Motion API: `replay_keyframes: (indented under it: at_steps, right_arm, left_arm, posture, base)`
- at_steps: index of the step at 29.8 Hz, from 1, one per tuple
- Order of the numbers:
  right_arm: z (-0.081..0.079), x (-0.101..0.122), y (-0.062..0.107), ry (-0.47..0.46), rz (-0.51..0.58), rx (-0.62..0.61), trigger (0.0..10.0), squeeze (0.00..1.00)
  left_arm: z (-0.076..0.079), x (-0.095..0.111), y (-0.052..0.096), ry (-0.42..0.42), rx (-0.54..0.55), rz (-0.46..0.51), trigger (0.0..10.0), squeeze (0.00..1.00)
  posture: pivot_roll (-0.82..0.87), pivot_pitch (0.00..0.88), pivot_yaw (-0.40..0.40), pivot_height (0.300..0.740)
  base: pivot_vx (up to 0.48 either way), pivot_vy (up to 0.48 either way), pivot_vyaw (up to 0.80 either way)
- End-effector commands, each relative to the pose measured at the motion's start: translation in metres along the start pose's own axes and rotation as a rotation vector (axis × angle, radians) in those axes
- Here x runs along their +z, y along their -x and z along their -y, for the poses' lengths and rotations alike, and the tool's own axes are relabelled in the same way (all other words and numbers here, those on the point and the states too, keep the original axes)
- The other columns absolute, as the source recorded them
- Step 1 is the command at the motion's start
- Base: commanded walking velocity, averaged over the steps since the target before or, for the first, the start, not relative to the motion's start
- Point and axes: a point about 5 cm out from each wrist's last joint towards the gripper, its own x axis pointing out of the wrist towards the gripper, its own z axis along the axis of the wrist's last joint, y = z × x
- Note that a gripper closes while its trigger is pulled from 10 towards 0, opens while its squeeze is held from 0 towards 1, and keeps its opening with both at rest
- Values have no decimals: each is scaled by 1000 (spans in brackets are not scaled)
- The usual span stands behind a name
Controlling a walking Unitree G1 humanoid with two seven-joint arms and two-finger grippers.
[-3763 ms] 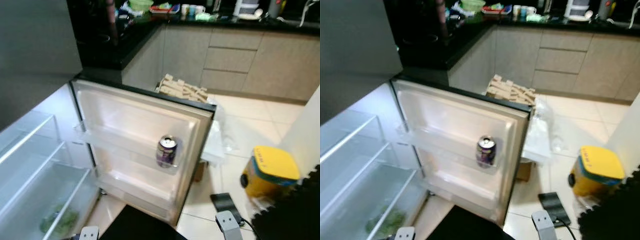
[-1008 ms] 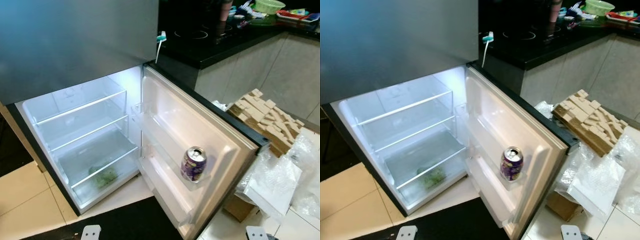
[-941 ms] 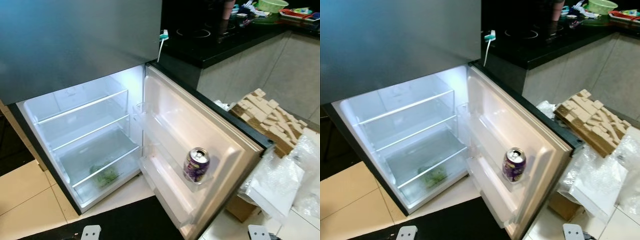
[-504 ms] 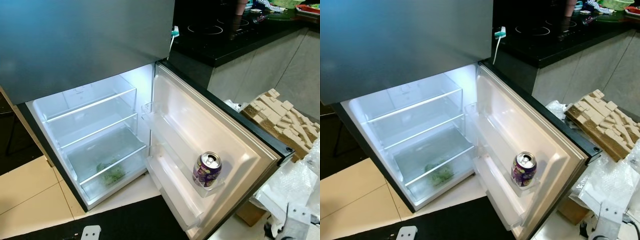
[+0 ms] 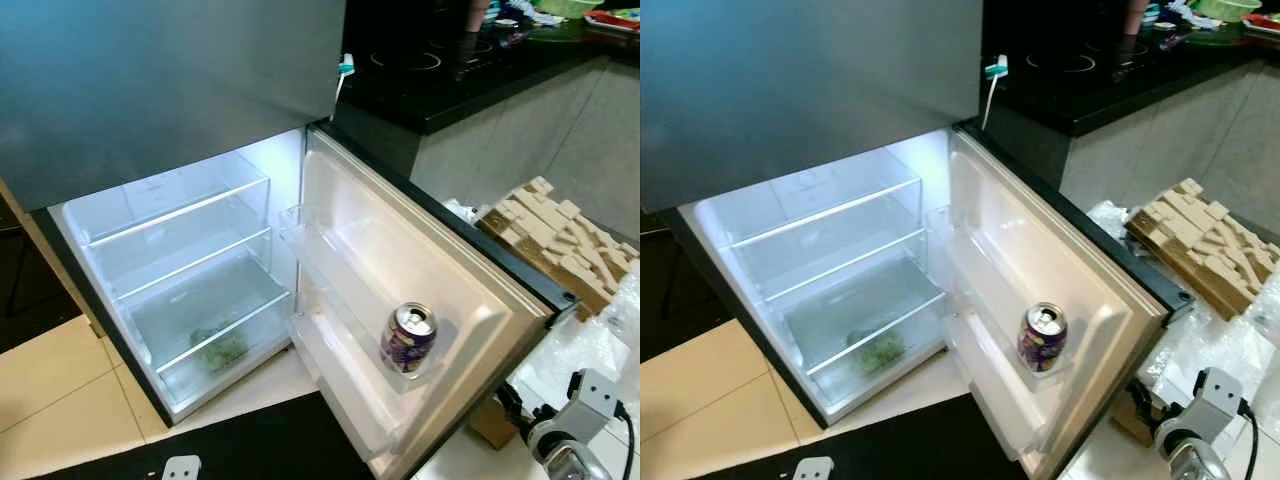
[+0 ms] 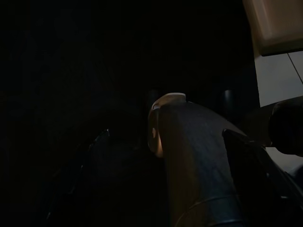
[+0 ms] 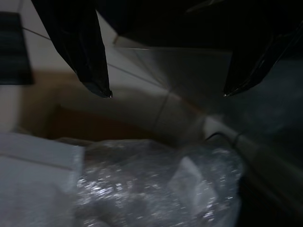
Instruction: Restocking fridge
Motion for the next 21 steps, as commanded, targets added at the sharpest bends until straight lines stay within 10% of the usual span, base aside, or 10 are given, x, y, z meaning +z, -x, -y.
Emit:
replay_keyframes:
  at_steps: [1, 21]
  right_arm:
    - [-17, -5, -5, 21, -31, 116, 10000, 0]
    - [-97, -50, 10, -65, -323, 982, 10000, 0]
  left_arm:
    - [-1, -3, 1, -1, 1, -15, 10000, 0]
    - [0, -4, 1, 2, -2, -18, 10000, 0]
  posture:
    - [-74, 0, -18, 740]
    - [-71, 0, -17, 740]
  base:
    - [0, 0, 0]
    - [0, 0, 0]
